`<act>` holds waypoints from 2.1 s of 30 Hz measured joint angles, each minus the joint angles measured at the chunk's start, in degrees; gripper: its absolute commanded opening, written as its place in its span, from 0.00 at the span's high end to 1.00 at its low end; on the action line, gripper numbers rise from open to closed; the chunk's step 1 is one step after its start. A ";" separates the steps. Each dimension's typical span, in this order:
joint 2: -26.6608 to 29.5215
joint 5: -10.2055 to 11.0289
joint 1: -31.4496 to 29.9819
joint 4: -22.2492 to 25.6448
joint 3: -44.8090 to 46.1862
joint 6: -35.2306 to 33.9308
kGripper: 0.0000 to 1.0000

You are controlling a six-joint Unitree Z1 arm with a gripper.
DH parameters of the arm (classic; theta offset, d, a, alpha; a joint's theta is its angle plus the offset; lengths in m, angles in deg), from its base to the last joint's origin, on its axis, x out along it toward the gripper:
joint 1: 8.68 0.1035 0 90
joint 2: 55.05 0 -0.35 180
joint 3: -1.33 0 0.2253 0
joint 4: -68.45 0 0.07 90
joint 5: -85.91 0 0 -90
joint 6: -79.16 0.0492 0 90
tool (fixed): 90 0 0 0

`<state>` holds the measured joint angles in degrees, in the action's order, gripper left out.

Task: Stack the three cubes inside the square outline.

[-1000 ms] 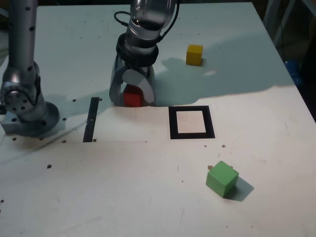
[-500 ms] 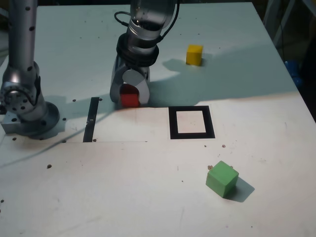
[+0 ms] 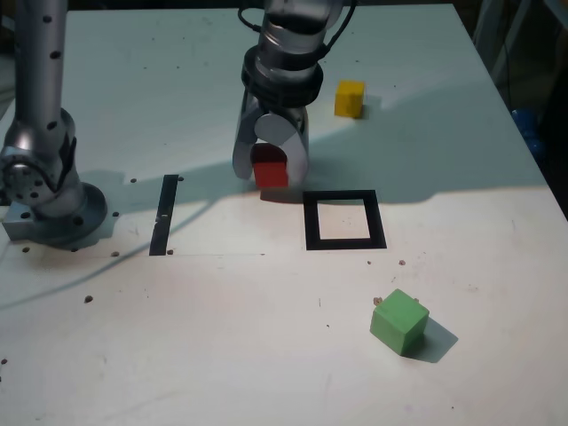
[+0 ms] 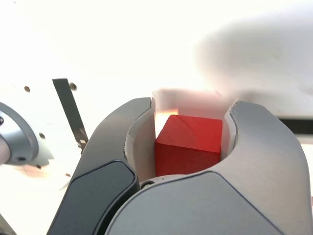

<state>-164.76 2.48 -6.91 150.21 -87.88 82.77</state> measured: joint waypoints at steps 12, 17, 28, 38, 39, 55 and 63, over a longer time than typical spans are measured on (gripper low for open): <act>-7.39 -1.21 -4.62 5.03 -13.16 -3.40 0.70; -9.42 -1.87 -5.06 5.26 -14.99 -3.78 0.70; -11.54 -2.93 -6.03 4.93 -16.15 -3.88 0.70; -14.03 -3.39 -6.03 4.03 -17.01 -3.09 0.12; -14.13 -3.46 -6.03 3.92 -17.01 -2.96 0.05; -11.41 -0.91 -5.09 3.62 -16.09 -2.76 0.00; -8.10 2.85 2.01 5.37 -16.26 4.04 0.00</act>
<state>-172.86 5.33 -4.91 155.58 -104.14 86.81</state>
